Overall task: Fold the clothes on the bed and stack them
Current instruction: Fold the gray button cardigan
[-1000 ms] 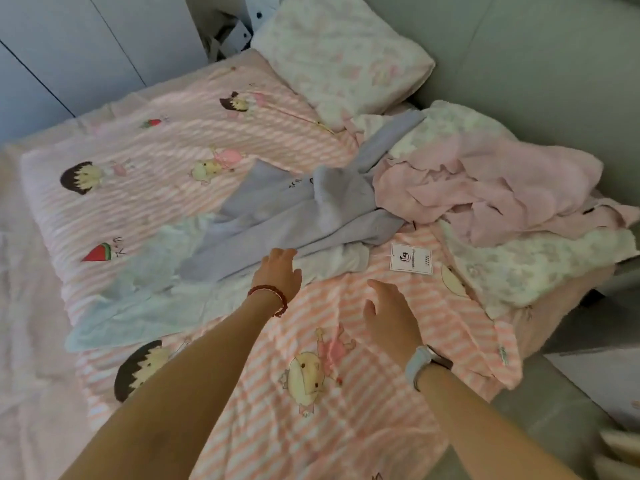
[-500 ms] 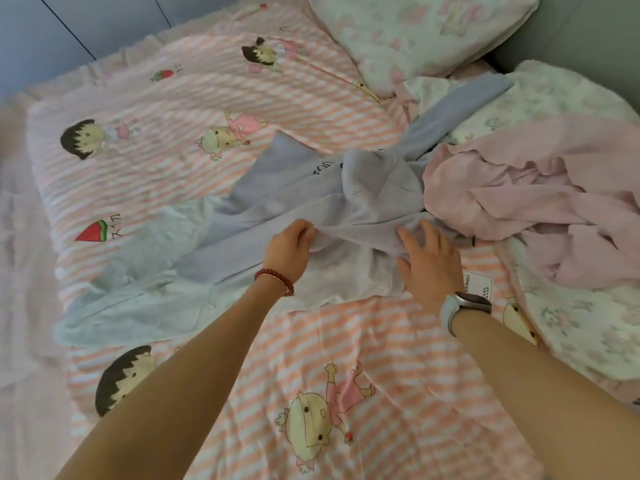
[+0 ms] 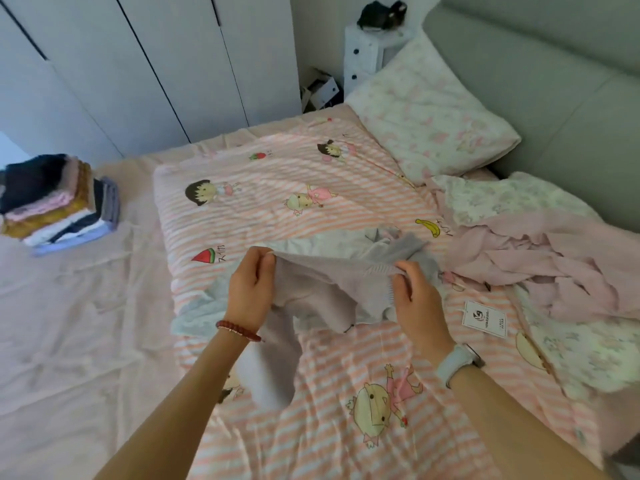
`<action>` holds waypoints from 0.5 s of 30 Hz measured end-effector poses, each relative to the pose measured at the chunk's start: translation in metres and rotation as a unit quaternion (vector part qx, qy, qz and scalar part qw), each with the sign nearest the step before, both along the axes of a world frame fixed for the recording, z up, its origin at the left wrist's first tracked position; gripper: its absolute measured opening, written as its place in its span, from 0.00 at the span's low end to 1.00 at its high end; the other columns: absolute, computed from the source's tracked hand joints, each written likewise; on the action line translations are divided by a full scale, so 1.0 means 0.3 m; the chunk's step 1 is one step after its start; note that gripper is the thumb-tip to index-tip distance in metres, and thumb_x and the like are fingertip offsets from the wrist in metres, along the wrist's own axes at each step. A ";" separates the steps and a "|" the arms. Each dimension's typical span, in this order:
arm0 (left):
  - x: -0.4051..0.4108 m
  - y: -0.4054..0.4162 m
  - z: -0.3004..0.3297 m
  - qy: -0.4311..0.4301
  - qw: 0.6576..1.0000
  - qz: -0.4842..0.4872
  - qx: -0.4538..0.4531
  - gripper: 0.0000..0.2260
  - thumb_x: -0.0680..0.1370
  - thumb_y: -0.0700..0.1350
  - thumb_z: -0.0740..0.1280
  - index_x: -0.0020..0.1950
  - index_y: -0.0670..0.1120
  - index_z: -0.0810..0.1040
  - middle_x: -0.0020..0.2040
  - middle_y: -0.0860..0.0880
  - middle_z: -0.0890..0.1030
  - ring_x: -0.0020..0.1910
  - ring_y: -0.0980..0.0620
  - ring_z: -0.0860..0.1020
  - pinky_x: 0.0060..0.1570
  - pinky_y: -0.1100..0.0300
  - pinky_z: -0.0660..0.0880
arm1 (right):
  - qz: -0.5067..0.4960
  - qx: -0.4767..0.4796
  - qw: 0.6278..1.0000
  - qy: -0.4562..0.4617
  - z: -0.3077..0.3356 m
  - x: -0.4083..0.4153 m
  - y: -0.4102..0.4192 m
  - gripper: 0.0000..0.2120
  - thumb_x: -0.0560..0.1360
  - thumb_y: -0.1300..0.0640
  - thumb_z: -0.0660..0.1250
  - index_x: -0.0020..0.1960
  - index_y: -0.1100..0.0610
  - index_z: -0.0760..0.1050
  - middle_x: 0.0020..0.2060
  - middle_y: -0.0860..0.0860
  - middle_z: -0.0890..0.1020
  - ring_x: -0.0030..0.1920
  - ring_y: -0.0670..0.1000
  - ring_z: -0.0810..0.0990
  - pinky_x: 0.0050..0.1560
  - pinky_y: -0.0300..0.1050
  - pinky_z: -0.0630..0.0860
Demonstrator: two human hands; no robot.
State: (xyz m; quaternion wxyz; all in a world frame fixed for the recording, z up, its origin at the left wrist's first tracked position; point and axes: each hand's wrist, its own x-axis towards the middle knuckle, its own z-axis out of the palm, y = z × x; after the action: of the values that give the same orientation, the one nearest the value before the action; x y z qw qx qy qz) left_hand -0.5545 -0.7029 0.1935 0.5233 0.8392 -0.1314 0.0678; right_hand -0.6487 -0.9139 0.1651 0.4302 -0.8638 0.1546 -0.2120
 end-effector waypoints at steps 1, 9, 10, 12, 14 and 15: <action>-0.026 0.057 0.055 -0.011 1.000 -0.001 -0.016 0.10 0.75 0.48 0.56 0.43 0.43 0.72 0.37 0.56 0.74 0.37 0.65 0.73 0.38 0.74 0.66 | -0.002 -0.004 1.000 -0.030 0.065 -0.019 0.046 0.10 0.78 0.59 0.58 0.54 0.62 0.74 0.34 0.48 0.75 0.31 0.43 0.71 0.32 0.36 0.67; -0.209 0.422 0.470 -0.129 0.991 -0.018 0.005 0.08 0.71 0.58 0.59 0.41 0.55 0.73 0.41 0.59 0.75 0.40 0.60 0.73 0.43 0.65 0.66 | 0.047 -0.002 0.990 -0.131 0.658 -0.167 0.382 0.05 0.76 0.65 0.64 0.46 0.62 0.78 0.38 0.48 0.78 0.38 0.38 0.74 0.42 0.22 0.66; -0.230 0.441 0.504 -0.138 0.990 -0.032 0.004 0.13 0.70 0.60 0.59 0.48 0.55 0.74 0.46 0.58 0.75 0.45 0.58 0.73 0.48 0.64 0.67 | 0.057 -0.011 0.990 -0.128 0.714 -0.176 0.424 0.05 0.76 0.64 0.64 0.46 0.63 0.79 0.39 0.50 0.78 0.40 0.42 0.74 0.41 0.23 0.66; -0.293 0.460 0.565 -0.108 0.987 -0.119 -0.016 0.24 0.66 0.65 0.61 0.59 0.56 0.70 0.57 0.55 0.74 0.55 0.57 0.73 0.54 0.67 0.67 | 0.068 -0.011 0.989 -0.130 0.796 -0.185 0.503 0.07 0.76 0.63 0.64 0.47 0.65 0.79 0.40 0.53 0.79 0.42 0.46 0.74 0.40 0.23 0.66; -0.372 0.451 0.601 -0.055 0.975 -0.214 -0.031 0.31 0.64 0.66 0.63 0.64 0.57 0.66 0.63 0.56 0.71 0.60 0.59 0.71 0.57 0.69 0.68 | 0.071 -0.019 0.989 -0.132 0.856 -0.185 0.573 0.07 0.76 0.62 0.64 0.47 0.66 0.79 0.42 0.56 0.80 0.43 0.48 0.74 0.38 0.29 0.66; -0.412 0.442 0.610 -0.049 0.971 -0.232 -0.028 0.32 0.63 0.66 0.65 0.64 0.58 0.66 0.64 0.56 0.71 0.61 0.59 0.71 0.58 0.67 0.69 | 0.068 -0.018 0.989 -0.132 0.879 -0.183 0.603 0.07 0.76 0.62 0.64 0.46 0.65 0.78 0.43 0.57 0.80 0.44 0.48 0.74 0.38 0.33 0.65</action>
State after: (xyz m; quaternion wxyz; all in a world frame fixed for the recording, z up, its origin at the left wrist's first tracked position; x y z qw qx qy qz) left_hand -0.6781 -0.5702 0.3765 0.5413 0.7662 -0.3462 -0.0113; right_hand -0.7036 -0.7331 0.4287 0.4443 -0.8445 0.0340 -0.2970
